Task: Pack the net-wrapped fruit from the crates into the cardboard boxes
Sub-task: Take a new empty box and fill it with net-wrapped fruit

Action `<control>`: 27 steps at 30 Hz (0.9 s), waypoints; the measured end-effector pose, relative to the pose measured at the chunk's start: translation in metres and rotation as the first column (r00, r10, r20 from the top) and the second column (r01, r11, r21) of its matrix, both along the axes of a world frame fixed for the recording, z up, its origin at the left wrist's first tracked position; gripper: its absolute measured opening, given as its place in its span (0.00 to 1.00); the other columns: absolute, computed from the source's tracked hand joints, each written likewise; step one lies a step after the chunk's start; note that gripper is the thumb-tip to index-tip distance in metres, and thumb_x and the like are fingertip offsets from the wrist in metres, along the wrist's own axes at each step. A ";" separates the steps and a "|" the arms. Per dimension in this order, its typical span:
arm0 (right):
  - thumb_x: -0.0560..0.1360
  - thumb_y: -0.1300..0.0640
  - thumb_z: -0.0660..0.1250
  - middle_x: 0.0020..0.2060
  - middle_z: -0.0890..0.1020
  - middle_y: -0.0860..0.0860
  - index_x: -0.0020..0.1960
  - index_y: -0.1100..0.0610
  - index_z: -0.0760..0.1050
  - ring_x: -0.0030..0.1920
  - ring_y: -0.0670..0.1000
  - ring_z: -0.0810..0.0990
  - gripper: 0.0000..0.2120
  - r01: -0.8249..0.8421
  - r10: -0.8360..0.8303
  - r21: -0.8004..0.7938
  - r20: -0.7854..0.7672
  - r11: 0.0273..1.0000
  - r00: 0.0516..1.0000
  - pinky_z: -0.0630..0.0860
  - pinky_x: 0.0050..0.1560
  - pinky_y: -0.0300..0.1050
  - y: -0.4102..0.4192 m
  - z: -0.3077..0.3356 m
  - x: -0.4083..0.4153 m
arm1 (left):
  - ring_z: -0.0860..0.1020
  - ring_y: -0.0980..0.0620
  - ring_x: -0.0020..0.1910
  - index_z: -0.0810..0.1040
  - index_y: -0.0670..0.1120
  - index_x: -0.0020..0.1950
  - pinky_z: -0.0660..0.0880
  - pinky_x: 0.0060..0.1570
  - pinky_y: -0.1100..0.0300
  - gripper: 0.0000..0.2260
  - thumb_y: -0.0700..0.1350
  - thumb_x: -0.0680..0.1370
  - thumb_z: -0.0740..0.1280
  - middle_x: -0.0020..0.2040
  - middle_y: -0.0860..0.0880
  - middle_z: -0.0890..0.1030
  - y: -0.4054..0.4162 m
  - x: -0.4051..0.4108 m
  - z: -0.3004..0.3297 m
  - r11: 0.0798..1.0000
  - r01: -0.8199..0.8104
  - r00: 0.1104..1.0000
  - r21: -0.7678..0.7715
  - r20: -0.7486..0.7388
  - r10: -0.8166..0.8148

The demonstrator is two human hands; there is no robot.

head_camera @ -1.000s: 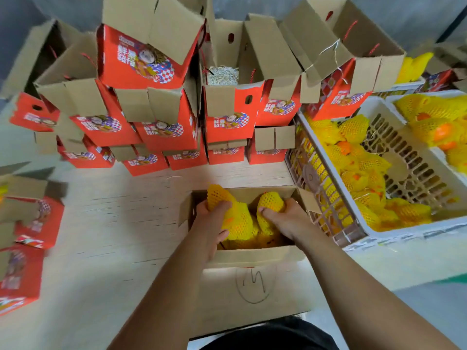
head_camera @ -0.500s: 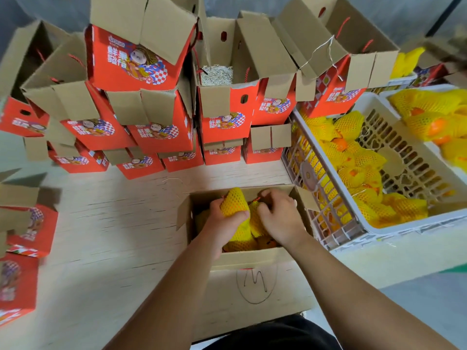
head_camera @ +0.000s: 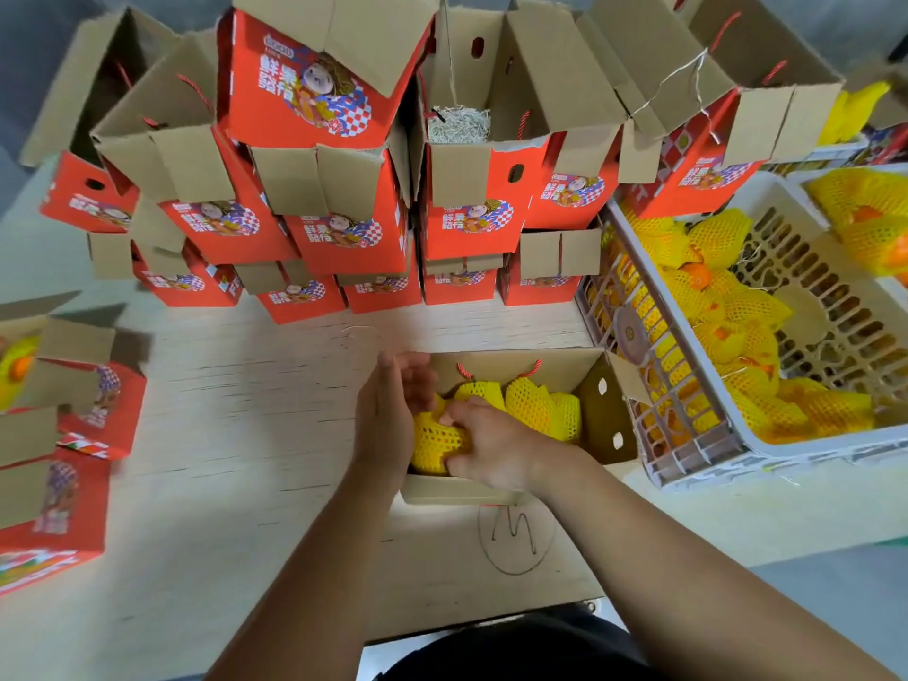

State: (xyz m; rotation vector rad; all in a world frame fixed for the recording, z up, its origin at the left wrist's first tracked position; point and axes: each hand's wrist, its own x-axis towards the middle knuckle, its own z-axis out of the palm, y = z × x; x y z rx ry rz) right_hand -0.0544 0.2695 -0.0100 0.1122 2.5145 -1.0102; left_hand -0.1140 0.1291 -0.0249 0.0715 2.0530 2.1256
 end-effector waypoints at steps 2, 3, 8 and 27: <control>0.76 0.54 0.75 0.65 0.72 0.54 0.69 0.55 0.72 0.63 0.56 0.75 0.25 -0.077 0.077 0.055 0.013 0.995 0.997 0.73 0.62 0.45 -0.001 0.001 -0.007 | 0.79 0.51 0.36 0.82 0.47 0.53 0.76 0.39 0.57 0.26 0.64 0.82 0.51 0.39 0.50 0.83 -0.003 0.004 -0.005 0.996 -0.081 0.997 0.037 0.004 0.081; 0.76 0.54 0.75 0.65 0.73 0.54 0.69 0.55 0.71 0.63 0.57 0.75 0.25 -0.136 0.133 0.108 0.028 0.985 0.991 0.73 0.62 0.45 0.000 0.003 -0.010 | 0.79 0.51 0.36 0.82 0.46 0.53 0.76 0.39 0.58 0.25 0.62 0.83 0.52 0.38 0.50 0.82 -0.005 0.006 -0.006 0.993 -0.103 0.995 0.061 0.023 0.101; 0.76 0.67 0.69 0.65 0.73 0.56 0.71 0.52 0.67 0.65 0.60 0.76 0.27 -0.324 0.305 0.316 0.110 0.892 0.946 0.76 0.60 0.49 0.001 -0.005 -0.008 | 0.77 0.52 0.35 0.80 0.45 0.52 0.76 0.36 0.58 0.20 0.53 0.85 0.52 0.39 0.50 0.81 -0.007 0.021 -0.008 0.996 -0.092 0.991 -0.006 -0.093 0.091; 0.78 0.54 0.68 0.46 0.85 0.57 0.55 0.61 0.80 0.47 0.58 0.81 0.11 0.013 -0.014 -0.013 -0.128 1.000 0.992 0.77 0.46 0.51 0.028 0.002 0.010 | 0.77 0.56 0.42 0.77 0.54 0.47 0.76 0.42 0.55 0.12 0.54 0.85 0.57 0.41 0.56 0.79 0.047 0.030 0.001 0.689 0.033 0.933 -0.724 -0.225 -0.281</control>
